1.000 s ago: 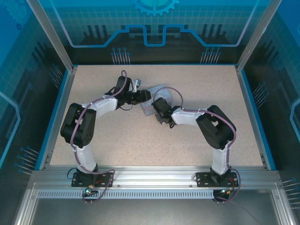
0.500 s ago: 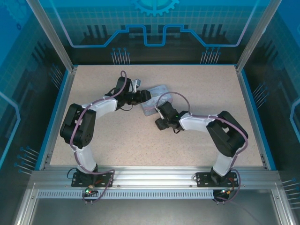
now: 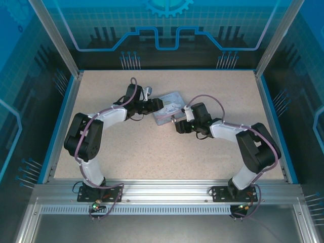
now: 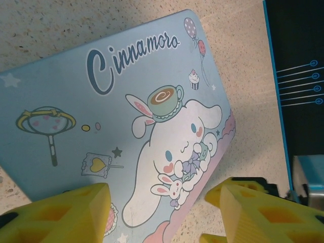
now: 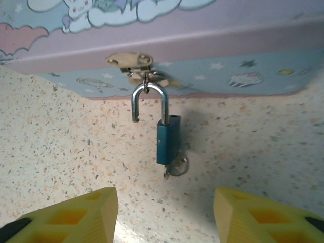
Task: Unlock the padlock with the key
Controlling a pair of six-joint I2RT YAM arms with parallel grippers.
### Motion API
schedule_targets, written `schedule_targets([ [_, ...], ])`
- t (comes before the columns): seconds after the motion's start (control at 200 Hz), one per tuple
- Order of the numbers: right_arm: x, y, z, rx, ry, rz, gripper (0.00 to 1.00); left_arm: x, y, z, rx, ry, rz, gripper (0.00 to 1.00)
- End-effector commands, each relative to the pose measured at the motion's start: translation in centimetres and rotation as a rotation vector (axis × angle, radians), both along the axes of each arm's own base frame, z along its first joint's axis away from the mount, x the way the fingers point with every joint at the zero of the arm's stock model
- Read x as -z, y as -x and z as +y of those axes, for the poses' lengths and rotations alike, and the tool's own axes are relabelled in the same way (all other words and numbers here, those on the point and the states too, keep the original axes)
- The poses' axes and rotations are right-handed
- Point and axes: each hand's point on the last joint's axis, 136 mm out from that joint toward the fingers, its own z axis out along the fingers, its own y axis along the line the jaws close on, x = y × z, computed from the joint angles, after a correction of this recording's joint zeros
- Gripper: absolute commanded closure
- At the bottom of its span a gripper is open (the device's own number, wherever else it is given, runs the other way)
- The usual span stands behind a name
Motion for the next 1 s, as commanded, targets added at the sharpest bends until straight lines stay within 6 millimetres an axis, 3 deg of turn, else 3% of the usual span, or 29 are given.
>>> schedule_targets([
  [0.0, -0.1, -1.1, 0.9, 0.020, -0.112, 0.036, 0.49, 0.5, 1.2, -0.2, -0.001, 0.001, 0.042, 0.40],
  [0.165, 0.9, -1.7, 0.8, 0.069, -0.123, 0.062, 0.54, 0.5, 1.2, -0.3, -0.001, 0.007, 0.043, 0.40],
  [0.88, 1.6, -3.2, 1.8, 0.119, -0.207, 0.079, 0.68, 0.8, 1.6, -0.3, -0.006, 0.007, 0.053, 0.40],
  [0.996, 1.8, -3.2, 1.9, 0.121, -0.206, 0.079, 0.76, 0.9, 1.6, -0.2, -0.007, 0.004, 0.053, 0.40],
])
